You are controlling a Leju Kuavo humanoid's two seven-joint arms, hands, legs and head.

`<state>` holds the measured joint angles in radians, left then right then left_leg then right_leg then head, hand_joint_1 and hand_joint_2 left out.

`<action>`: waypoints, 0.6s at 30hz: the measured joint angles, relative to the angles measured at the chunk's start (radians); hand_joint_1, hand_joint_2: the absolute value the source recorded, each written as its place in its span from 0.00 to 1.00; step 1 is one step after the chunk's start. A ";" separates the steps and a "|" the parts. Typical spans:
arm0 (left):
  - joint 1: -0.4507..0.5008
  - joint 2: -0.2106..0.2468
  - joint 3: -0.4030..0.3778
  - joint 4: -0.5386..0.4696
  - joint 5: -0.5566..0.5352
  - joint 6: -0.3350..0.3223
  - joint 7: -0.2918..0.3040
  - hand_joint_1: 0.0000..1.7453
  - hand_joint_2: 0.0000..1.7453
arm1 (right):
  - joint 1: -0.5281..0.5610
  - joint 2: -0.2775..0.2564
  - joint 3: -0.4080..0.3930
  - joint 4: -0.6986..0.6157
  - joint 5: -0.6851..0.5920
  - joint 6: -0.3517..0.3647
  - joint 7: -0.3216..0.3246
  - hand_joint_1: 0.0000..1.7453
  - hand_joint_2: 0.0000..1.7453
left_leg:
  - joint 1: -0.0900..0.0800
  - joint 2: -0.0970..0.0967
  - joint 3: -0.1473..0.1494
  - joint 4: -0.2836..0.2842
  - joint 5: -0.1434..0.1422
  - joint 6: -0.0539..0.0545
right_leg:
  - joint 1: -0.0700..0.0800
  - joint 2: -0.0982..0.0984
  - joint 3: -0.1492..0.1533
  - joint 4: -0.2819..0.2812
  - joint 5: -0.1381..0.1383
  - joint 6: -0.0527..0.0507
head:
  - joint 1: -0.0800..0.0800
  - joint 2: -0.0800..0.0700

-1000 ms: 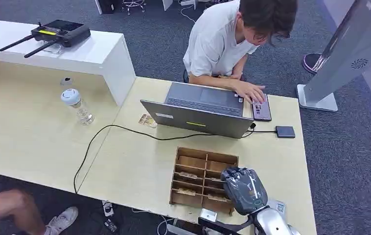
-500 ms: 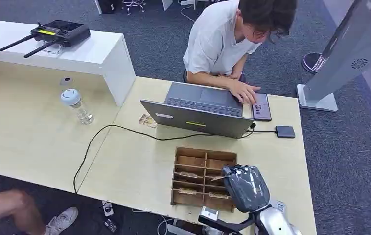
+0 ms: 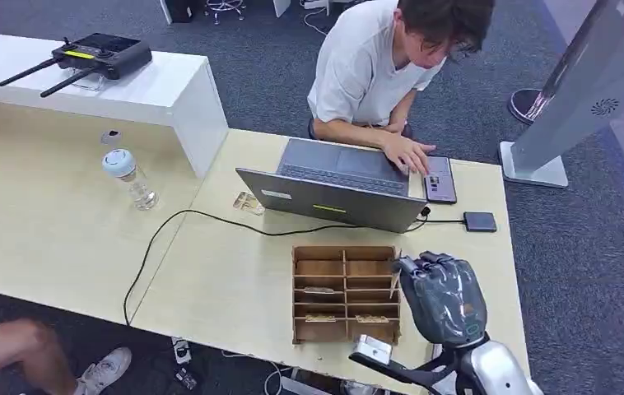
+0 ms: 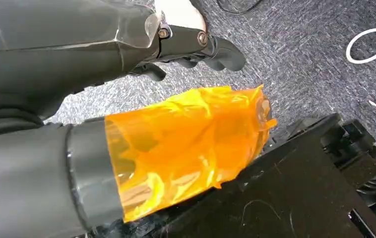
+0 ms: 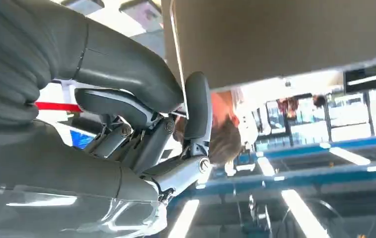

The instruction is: Pass the card to the sensor for recognition and then transmit it.

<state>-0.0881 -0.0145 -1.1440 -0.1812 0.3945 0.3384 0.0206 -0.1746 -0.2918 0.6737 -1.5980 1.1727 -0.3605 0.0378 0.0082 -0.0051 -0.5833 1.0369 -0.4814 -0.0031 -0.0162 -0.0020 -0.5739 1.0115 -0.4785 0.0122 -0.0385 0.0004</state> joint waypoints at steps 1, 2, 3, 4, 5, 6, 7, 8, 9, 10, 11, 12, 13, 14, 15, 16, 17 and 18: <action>0.001 0.000 0.000 0.000 0.000 0.000 0.000 0.00 0.00 | 0.004 -0.002 -0.003 -0.011 0.000 -0.005 0.000 0.97 1.00 | 0.000 0.000 0.000 0.000 0.000 0.000 | 0.000 0.000 0.000 0.000 0.000 0.000 | 0.000 0.000; 0.002 0.000 0.000 0.000 0.002 0.000 -0.002 0.00 0.00 | 0.008 -0.005 -0.005 -0.021 -0.001 -0.010 0.000 0.97 1.00 | 0.000 0.000 0.000 0.000 0.000 0.000 | 0.000 0.000 0.000 0.000 0.000 0.000 | 0.000 0.000; 0.003 0.000 0.000 0.000 0.003 0.000 -0.002 0.00 0.00 | 0.012 -0.007 -0.007 -0.030 -0.001 -0.013 0.000 0.98 1.00 | 0.000 0.000 0.000 0.000 0.000 0.000 | 0.000 0.000 0.000 0.000 0.000 0.000 | 0.000 0.000; 0.003 0.001 0.000 0.000 0.003 0.001 -0.002 0.00 0.00 | 0.017 -0.009 -0.010 -0.040 -0.001 -0.017 -0.002 0.99 1.00 | 0.000 0.000 0.000 0.000 0.000 0.000 | 0.000 0.000 0.000 0.000 0.000 0.000 | 0.000 0.000; 0.004 0.001 0.000 0.000 0.004 0.001 -0.002 0.00 0.00 | 0.020 -0.010 -0.014 -0.046 -0.002 -0.021 -0.003 0.97 1.00 | 0.000 0.000 0.000 0.000 0.000 0.000 | 0.000 0.000 0.000 0.000 0.000 0.000 | 0.000 0.000; 0.005 0.002 0.000 0.000 0.004 0.001 -0.003 0.00 0.00 | 0.023 -0.010 -0.017 -0.053 -0.002 -0.026 -0.006 0.99 1.00 | 0.000 0.000 0.000 0.000 0.000 0.000 | 0.000 0.000 0.000 0.000 0.000 0.000 | 0.000 0.000; 0.006 0.003 0.000 0.000 0.004 0.002 -0.003 0.00 0.00 | 0.026 -0.010 -0.022 -0.062 -0.004 -0.032 -0.008 0.99 1.00 | 0.000 0.000 0.000 0.000 0.000 0.000 | 0.000 0.000 0.000 0.000 0.000 0.000 | 0.000 0.000; 0.006 0.003 0.000 0.000 0.004 0.003 -0.003 0.00 0.00 | 0.027 -0.010 -0.026 -0.071 -0.006 -0.037 -0.008 1.00 1.00 | 0.000 0.000 0.000 0.000 0.000 0.000 | 0.000 0.000 0.000 0.000 0.000 0.000 | 0.000 0.000; 0.007 0.004 0.000 0.000 0.004 0.003 -0.003 0.00 0.00 | 0.028 -0.011 -0.029 -0.078 -0.013 -0.043 -0.010 1.00 1.00 | 0.000 0.000 0.000 0.000 0.000 0.000 | 0.000 0.000 0.000 0.000 0.000 0.000 | 0.000 0.000; 0.007 0.005 0.000 0.000 0.004 0.003 -0.003 0.00 0.00 | 0.028 -0.010 -0.031 -0.085 -0.020 -0.049 -0.013 0.99 1.00 | 0.000 0.000 0.000 0.000 0.000 0.000 | 0.000 0.000 0.000 0.000 0.000 0.000 | 0.000 0.000; 0.007 0.005 0.000 0.000 0.004 0.003 -0.003 0.00 0.00 | 0.027 -0.010 -0.035 -0.092 -0.026 -0.051 -0.018 1.00 1.00 | 0.000 0.000 0.000 0.000 0.000 0.000 | 0.000 0.000 0.000 0.000 0.000 0.000 | 0.000 0.000; 0.008 0.005 0.000 0.000 0.003 0.003 -0.003 0.00 0.00 | 0.027 -0.010 -0.040 -0.098 -0.034 -0.054 -0.021 1.00 1.00 | 0.000 0.000 0.000 0.000 0.000 0.000 | 0.000 0.000 0.000 0.000 0.000 0.000 | 0.000 0.000; 0.008 0.005 0.000 0.000 0.003 0.003 -0.003 0.00 0.00 | 0.025 -0.010 -0.047 -0.103 -0.044 -0.058 -0.027 1.00 1.00 | 0.000 0.000 0.000 0.000 0.000 0.000 | 0.000 0.000 0.000 0.000 0.000 0.000 | 0.000 0.000; 0.008 0.005 0.000 0.000 0.002 0.003 -0.003 0.00 0.00 | 0.022 -0.010 -0.051 -0.108 -0.057 -0.061 -0.030 1.00 1.00 | 0.000 0.000 0.000 0.000 0.000 0.000 | 0.000 0.000 0.000 0.000 0.000 0.000 | 0.000 0.000; 0.008 0.005 0.000 0.000 -0.001 0.003 -0.003 0.00 0.00 | 0.018 -0.010 -0.054 -0.112 -0.067 -0.061 -0.032 1.00 1.00 | 0.000 0.000 0.000 0.000 0.000 0.000 | 0.000 0.000 0.000 0.000 0.000 0.000 | 0.000 0.000; 0.007 0.005 0.000 0.000 -0.003 0.003 -0.003 0.00 0.00 | 0.013 -0.010 -0.057 -0.115 -0.073 -0.061 -0.032 1.00 1.00 | 0.000 0.000 0.000 0.000 0.000 0.000 | 0.000 0.000 0.000 0.000 0.000 0.000 | 0.000 0.000; 0.007 0.005 0.000 0.000 -0.005 0.003 -0.003 0.00 0.00 | 0.008 -0.010 -0.063 -0.117 -0.076 -0.062 -0.035 1.00 1.00 | 0.000 0.000 0.000 0.000 0.000 0.000 | 0.000 0.000 0.000 0.000 0.000 0.000 | 0.000 0.000; 0.006 0.005 0.000 0.000 -0.006 0.002 -0.003 0.00 0.00 | 0.001 -0.009 -0.067 -0.119 -0.078 -0.063 -0.037 1.00 1.00 | 0.000 0.000 0.000 0.000 0.000 0.000 | 0.000 0.000 0.000 0.000 0.000 0.000 | 0.000 0.000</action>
<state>-0.0821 -0.0092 -1.1440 -0.1808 0.3880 0.3407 0.0176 -0.1736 -0.3006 0.6062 -1.7170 1.0949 -0.4238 0.0004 0.0082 -0.0050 -0.5833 1.0369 -0.4813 -0.0031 -0.0162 -0.0020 -0.5737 1.0116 -0.4783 0.0123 -0.0381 0.0004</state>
